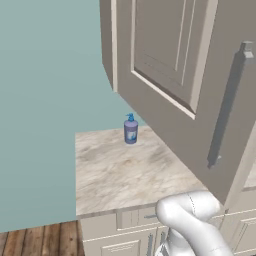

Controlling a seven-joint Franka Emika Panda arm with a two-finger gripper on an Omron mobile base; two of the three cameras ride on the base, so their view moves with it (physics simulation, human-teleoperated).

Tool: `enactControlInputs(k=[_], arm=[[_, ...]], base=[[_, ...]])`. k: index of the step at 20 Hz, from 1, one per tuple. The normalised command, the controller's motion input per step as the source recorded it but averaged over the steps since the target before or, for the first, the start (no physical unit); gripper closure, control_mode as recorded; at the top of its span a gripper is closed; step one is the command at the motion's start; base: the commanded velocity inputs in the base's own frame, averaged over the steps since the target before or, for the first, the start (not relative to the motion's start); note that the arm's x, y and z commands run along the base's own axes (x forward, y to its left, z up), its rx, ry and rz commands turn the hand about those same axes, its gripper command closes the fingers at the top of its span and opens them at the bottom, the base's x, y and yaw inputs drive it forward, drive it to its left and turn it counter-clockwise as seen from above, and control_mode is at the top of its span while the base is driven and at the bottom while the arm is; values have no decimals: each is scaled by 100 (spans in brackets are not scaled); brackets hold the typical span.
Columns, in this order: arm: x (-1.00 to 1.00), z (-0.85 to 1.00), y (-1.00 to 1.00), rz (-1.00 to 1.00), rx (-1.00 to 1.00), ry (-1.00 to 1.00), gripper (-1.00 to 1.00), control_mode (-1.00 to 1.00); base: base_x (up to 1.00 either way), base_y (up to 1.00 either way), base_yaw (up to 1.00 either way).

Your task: Pick the sponge and dish brush from the cabinet and place them on the counter.

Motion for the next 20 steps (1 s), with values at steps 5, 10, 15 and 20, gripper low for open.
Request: enactControlInputs(k=[5,10,15,20], arm=[[0,0,32,-20,0,0,-100,-100],[0,0,34,-19,0,0,-100,-100],[0,0,34,-18,0,0,-100,-100],[0,0,35,-14,-1,0,-100,-100]], base=[[0,0,0],[0,0,0],[0,0,0],[0,0,0]])
